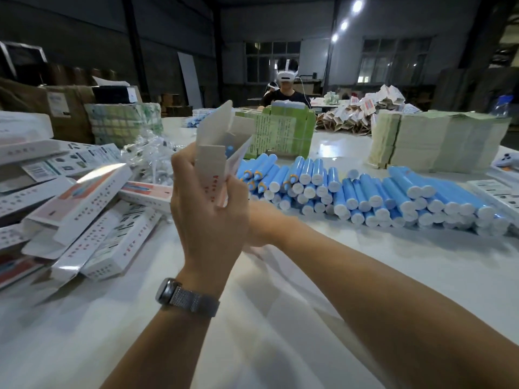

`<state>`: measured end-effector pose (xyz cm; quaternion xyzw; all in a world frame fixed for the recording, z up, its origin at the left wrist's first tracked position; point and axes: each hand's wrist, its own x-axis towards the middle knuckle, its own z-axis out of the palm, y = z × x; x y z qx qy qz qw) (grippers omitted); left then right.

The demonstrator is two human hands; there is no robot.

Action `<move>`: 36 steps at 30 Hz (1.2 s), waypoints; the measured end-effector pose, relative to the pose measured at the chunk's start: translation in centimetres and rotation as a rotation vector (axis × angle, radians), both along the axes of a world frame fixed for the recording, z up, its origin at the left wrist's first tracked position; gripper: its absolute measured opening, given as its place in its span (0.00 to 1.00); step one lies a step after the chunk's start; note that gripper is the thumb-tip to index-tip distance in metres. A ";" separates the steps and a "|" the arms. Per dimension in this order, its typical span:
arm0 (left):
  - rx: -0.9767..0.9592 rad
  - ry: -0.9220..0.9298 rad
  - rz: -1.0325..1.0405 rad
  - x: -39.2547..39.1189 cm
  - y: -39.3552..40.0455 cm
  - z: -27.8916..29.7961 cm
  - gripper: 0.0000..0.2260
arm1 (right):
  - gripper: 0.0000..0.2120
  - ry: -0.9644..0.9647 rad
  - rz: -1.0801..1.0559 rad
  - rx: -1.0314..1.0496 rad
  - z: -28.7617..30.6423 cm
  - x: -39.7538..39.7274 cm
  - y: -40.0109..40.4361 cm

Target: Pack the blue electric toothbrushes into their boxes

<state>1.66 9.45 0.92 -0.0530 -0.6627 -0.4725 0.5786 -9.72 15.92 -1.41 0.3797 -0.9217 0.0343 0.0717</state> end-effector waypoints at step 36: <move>-0.210 -0.142 -0.561 1.2 5.3 -1.6 0.16 | 0.18 0.439 0.263 -0.778 6.9 10.1 13.5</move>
